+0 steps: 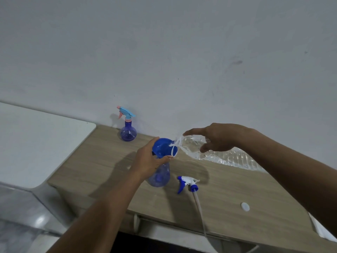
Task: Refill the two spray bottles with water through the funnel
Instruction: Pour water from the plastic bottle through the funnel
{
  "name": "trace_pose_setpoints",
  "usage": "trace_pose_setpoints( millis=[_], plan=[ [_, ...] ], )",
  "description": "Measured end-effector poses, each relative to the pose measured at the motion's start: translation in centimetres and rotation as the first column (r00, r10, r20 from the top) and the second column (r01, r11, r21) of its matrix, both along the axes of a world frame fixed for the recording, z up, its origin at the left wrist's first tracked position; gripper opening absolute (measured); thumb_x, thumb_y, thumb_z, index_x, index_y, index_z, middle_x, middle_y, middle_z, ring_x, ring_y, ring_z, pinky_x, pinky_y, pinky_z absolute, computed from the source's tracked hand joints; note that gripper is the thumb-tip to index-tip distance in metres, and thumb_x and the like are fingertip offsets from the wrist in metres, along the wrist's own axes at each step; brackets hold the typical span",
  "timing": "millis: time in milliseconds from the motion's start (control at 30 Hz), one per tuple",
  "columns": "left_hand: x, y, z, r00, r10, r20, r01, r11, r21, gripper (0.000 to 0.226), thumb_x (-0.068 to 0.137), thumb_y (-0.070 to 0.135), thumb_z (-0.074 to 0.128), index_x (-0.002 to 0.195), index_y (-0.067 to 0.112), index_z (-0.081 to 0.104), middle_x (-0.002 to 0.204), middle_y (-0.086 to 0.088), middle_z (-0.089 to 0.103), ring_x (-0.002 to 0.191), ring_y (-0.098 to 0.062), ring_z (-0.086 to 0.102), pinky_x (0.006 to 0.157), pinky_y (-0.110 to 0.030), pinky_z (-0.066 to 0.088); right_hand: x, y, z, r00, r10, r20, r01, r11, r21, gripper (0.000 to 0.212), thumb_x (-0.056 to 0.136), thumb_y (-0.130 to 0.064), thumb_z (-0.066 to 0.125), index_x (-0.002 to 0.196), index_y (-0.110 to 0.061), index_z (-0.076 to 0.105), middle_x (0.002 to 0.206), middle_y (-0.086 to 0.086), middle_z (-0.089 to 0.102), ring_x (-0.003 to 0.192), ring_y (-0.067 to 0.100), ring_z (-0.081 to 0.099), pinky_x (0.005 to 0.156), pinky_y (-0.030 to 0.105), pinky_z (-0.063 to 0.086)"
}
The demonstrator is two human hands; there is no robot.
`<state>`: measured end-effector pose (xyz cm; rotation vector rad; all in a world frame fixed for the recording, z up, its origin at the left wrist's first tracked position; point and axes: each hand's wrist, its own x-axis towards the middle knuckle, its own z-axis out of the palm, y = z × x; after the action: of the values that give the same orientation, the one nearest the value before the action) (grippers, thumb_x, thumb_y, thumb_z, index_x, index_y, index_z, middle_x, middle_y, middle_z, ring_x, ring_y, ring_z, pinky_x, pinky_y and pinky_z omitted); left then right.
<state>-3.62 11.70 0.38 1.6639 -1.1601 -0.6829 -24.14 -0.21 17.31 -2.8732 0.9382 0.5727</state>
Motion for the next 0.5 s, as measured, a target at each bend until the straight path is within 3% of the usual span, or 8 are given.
trace_pose_setpoints(
  millis=[100,200,300,500],
  plan=[
    [0.0,0.1,0.0,1.0,0.001,0.002,-0.001,1.0,-0.002,0.081,0.07,0.046,0.087,0.14,0.034,0.048,0.129,0.014,0.062,0.116,-0.008,0.061,0.097,-0.031,0.055,-0.2,-0.2,-0.7,1.0,-0.007,0.03,0.007,1.0,0.005,0.072,0.097,-0.038,0.064,0.149,-0.06,0.018,0.073,-0.017,0.045,0.073,0.008,0.056,0.072,0.03,0.044],
    [-0.1,0.2,0.1,1.0,0.007,-0.007,-0.008,1.0,-0.006,0.082,0.068,0.046,0.087,0.14,0.034,0.049,0.127,0.014,0.063,0.114,-0.006,0.061,0.096,-0.031,0.056,-0.6,-0.4,-2.0,0.996,-0.017,0.083,0.015,1.0,0.02,0.073,0.095,-0.041,0.064,0.146,-0.063,0.017,0.094,-0.007,0.061,0.087,0.014,0.061,0.079,0.033,0.049],
    [-0.3,0.4,0.4,1.0,0.015,-0.012,-0.015,1.0,-0.026,0.075,0.069,0.041,0.088,0.135,0.035,0.054,0.12,0.017,0.066,0.108,-0.002,0.062,0.093,-0.028,0.056,-1.2,-0.7,-3.5,0.987,-0.024,0.159,0.017,0.999,0.048,0.073,0.096,-0.04,0.064,0.146,-0.062,0.015,0.108,0.0,0.063,0.096,0.016,0.058,0.084,0.035,0.047],
    [-0.8,0.6,0.7,0.999,0.015,-0.039,-0.017,0.999,-0.051,0.059,0.07,0.031,0.088,0.121,0.039,0.061,0.109,0.016,0.07,0.101,-0.001,0.065,0.089,-0.029,0.056,-1.9,-1.8,-5.6,0.897,-0.096,0.431,0.033,0.988,0.151,0.074,0.095,-0.03,0.067,0.143,-0.055,0.015,0.111,0.004,0.062,0.1,0.016,0.062,0.092,0.04,0.051]
  ],
)
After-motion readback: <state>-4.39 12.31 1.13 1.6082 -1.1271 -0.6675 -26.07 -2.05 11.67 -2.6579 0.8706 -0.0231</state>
